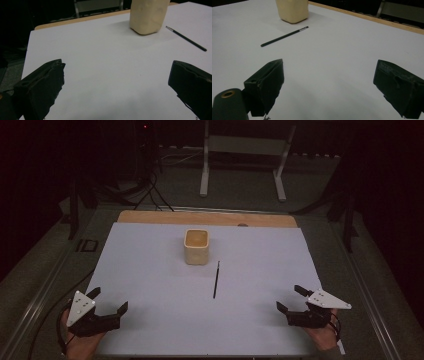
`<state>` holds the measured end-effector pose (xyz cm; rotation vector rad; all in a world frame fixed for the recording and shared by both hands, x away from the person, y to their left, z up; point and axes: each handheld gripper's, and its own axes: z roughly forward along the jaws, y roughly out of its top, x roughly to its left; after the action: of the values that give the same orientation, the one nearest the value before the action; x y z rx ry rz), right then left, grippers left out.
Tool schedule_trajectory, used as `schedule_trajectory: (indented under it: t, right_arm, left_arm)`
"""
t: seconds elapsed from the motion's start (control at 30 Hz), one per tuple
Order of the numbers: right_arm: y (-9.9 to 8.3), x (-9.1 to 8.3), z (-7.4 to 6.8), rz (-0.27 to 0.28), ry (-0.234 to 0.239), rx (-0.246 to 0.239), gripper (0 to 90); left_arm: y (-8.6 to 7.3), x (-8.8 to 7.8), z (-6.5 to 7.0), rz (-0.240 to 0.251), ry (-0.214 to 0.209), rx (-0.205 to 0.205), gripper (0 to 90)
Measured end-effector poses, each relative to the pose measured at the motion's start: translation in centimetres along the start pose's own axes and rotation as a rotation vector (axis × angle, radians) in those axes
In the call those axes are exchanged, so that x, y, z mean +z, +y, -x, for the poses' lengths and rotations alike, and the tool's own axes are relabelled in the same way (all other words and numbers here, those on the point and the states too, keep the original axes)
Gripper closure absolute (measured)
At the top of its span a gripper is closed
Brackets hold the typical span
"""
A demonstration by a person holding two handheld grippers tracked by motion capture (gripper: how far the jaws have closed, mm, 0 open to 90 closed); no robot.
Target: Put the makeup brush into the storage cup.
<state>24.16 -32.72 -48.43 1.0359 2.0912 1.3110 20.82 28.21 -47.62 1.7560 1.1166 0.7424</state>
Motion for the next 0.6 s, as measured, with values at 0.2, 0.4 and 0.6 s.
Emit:
schedule_trajectory:
  t: [0.2, 0.4, 0.6]
  right_arm:
    - [0.2, 0.01, -0.11, -0.005, 0.001, 0.003, 9.4]
    - [0.34, 0.14, -0.2, -0.015, 0.006, 0.002, 9.4]
    - [0.51, 0.17, -0.29, -0.023, 0.006, 0.009, 9.4]
  left_arm:
    - [-0.02, -0.03, -0.03, 0.005, 0.011, -0.004, 1.3]
    - [0.01, -0.02, -0.11, 0.007, 0.01, -0.004, 1.3]
    - [0.09, 0.15, 0.07, 0.002, 0.014, 0.009, 1.3]
